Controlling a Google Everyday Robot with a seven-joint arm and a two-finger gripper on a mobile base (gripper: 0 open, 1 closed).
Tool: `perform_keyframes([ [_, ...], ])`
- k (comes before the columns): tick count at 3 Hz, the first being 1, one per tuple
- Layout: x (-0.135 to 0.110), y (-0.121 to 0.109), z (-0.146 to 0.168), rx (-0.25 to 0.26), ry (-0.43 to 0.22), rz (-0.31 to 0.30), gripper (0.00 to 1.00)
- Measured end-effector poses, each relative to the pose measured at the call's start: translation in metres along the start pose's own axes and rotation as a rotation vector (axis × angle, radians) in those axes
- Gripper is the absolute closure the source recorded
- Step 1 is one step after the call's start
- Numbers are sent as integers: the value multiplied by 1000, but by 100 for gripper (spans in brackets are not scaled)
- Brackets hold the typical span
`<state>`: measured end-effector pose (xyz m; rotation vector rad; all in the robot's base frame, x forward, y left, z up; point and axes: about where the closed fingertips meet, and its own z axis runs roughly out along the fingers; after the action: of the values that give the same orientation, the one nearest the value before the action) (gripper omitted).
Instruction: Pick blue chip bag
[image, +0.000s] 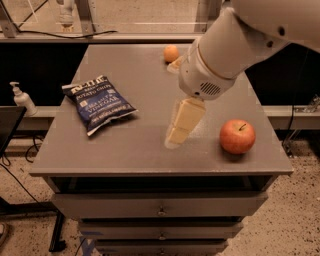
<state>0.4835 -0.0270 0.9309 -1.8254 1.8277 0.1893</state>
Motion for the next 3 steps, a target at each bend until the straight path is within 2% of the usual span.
perform_keyframes([
  [1,0,0,0,0,0,0,0],
  [2,-9,-10,11,29,-46,-7,0],
  [3,-30,-39,48,58,-110,-21,0],
])
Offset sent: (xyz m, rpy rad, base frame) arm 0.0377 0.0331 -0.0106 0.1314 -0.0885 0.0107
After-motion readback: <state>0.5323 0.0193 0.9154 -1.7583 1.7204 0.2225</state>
